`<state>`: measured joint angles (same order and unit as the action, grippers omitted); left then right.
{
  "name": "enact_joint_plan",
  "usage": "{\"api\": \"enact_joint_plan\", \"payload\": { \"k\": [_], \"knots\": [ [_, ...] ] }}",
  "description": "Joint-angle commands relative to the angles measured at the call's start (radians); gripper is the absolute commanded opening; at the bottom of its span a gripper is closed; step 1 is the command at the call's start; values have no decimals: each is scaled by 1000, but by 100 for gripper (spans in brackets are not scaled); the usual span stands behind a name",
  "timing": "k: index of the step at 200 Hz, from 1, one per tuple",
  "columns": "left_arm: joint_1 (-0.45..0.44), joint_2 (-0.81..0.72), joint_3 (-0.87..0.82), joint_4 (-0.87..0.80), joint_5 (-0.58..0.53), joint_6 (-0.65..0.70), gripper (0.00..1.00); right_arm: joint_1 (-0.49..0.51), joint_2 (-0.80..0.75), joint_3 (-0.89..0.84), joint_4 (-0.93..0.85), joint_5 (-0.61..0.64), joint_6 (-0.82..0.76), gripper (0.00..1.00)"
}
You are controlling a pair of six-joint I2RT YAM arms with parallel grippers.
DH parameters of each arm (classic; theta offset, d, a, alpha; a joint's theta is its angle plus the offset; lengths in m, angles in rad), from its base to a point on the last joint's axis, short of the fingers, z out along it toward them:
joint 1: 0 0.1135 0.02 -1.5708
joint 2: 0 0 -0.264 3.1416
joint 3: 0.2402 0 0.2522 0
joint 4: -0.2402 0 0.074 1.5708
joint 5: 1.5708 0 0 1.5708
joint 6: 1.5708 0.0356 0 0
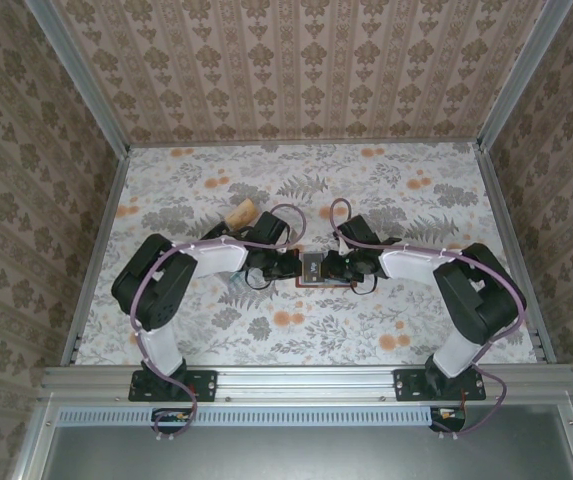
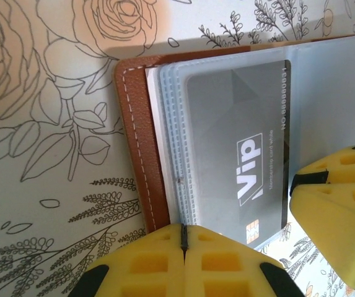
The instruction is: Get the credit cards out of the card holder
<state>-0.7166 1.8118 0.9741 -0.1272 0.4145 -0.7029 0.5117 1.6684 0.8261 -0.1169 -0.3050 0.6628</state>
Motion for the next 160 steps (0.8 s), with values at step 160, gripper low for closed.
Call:
{"api": "enact_joint_plan", "payload": {
  "k": [160],
  "knots": [
    [-7, 32, 30, -98, -53, -9, 0, -56, -42, -50, 11, -48, 2, 0]
  ]
}}
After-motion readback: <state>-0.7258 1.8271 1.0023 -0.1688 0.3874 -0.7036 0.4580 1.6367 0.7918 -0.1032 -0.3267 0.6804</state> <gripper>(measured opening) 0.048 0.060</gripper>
